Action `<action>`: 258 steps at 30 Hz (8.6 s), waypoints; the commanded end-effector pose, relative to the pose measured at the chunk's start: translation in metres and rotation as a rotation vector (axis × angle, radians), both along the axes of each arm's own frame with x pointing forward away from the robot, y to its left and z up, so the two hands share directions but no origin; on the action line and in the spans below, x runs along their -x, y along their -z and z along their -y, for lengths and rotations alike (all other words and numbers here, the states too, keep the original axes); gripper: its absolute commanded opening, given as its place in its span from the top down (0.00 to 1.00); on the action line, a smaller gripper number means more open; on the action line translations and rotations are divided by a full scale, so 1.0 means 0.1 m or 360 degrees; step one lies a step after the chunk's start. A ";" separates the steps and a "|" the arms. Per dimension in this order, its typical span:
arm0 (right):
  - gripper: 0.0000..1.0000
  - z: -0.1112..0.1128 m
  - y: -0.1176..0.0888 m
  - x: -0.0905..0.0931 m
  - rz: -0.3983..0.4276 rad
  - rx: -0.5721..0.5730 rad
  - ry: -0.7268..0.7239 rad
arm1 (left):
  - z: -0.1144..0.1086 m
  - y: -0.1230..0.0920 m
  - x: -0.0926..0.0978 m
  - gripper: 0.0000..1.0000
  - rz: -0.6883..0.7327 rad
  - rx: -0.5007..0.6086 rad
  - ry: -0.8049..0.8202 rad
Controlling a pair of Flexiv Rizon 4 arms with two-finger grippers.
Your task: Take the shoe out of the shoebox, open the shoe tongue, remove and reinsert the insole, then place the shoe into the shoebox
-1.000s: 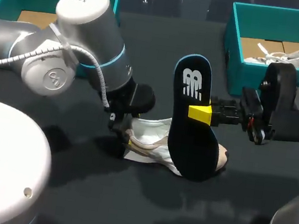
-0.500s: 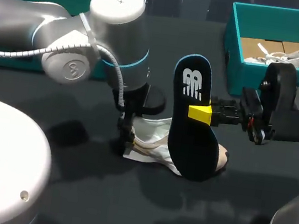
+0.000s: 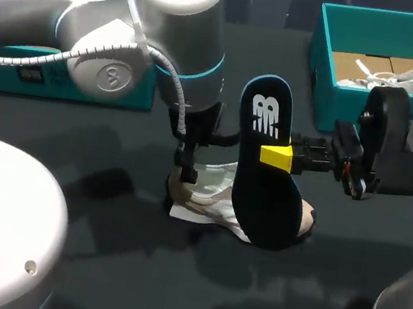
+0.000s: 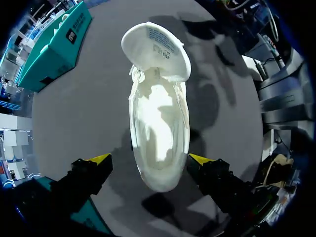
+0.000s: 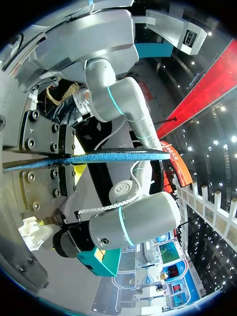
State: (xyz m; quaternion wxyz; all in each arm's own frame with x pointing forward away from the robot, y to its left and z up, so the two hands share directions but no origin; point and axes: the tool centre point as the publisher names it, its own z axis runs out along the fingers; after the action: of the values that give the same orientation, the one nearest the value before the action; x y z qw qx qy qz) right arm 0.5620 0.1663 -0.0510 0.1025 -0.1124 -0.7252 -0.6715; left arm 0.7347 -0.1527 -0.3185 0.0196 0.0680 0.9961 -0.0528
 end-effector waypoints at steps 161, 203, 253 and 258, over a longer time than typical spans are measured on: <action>1.00 0.01 -0.01 0.09 0.0015 0.0049 0.0178 | 0.69 0.43 0.24 1.00 0.0029 0.0088 0.2328; 1.00 0.01 -0.01 0.09 0.0015 0.0049 0.0178 | 0.66 -0.50 -0.08 0.00 0.0608 0.0312 0.2037; 1.00 0.01 -0.01 0.09 0.0015 0.0049 0.0178 | 0.91 -1.28 -0.25 0.00 0.1535 0.1447 0.1820; 1.00 0.01 -0.01 0.09 0.0015 0.0049 0.0178 | 0.92 -1.37 -0.25 0.00 0.1611 0.1479 0.1796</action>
State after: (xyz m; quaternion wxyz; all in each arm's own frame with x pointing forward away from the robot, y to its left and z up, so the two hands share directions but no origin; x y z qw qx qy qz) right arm 0.5619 0.1663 -0.0510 0.1026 -0.1124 -0.7252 -0.6715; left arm 0.7647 -0.2437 -0.1829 0.4352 0.5604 0.5776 -0.4037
